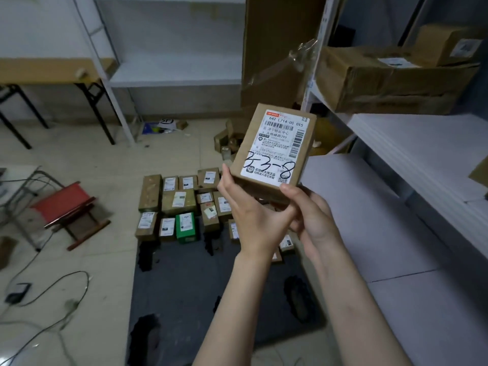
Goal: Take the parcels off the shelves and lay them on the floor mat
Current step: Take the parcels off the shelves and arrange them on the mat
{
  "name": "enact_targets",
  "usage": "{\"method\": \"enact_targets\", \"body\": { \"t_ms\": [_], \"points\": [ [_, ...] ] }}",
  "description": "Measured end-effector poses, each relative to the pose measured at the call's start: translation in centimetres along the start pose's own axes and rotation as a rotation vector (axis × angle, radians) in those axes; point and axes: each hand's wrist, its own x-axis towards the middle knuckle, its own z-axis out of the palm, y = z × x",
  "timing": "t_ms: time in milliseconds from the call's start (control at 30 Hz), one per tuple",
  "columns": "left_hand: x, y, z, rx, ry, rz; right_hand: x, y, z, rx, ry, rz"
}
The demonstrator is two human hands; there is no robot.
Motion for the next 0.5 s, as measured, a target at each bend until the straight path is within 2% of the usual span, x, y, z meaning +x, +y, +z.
{"method": "enact_targets", "body": {
  "t_ms": [333, 500],
  "points": [
    [4.3, -6.4, -11.3, 0.092, 0.035, -0.054, 0.4, 7.2, 11.6, -0.005, 0.029, 0.124],
    [4.9, -9.7, -15.1, 0.175, 0.021, -0.127, 0.9, 11.1, 14.8, -0.023, 0.051, 0.190]
  ]
}}
